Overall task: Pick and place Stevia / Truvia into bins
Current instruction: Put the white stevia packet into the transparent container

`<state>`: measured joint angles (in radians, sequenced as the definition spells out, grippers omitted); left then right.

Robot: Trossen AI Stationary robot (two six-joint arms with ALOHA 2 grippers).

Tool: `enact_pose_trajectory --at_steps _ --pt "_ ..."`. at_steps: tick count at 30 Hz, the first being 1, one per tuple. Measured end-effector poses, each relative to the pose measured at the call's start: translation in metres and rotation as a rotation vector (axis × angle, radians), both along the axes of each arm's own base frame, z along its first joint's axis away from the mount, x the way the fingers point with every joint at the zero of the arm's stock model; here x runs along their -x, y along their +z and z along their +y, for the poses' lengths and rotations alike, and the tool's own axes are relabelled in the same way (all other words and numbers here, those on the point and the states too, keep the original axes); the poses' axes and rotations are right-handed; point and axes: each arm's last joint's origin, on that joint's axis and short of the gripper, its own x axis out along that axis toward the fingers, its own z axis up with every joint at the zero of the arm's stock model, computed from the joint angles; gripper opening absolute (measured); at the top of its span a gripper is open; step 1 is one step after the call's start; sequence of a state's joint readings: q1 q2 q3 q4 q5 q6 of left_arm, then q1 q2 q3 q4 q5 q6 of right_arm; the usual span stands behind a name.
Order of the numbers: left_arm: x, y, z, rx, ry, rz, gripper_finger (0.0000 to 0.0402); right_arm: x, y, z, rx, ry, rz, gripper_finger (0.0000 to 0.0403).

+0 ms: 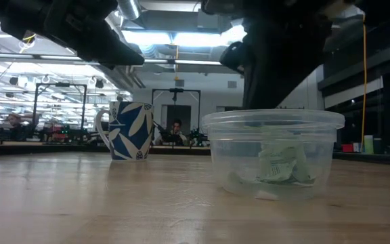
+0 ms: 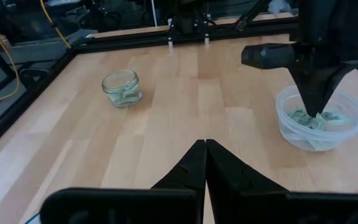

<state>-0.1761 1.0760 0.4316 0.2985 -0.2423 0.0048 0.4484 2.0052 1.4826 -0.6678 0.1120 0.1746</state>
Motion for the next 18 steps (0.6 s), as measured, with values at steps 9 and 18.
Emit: enact_pose_trajectory --at_steps 9,18 --pt "-0.0004 0.0012 -0.0001 0.002 0.000 -0.013 0.0002 -0.0007 -0.0007 -0.0005 0.000 -0.006 -0.002 0.0000" --pt "-0.0004 0.0012 -0.0001 0.003 0.000 -0.013 0.0002 -0.0007 -0.0011 -0.0004 0.003 -0.002 0.000 0.0008"
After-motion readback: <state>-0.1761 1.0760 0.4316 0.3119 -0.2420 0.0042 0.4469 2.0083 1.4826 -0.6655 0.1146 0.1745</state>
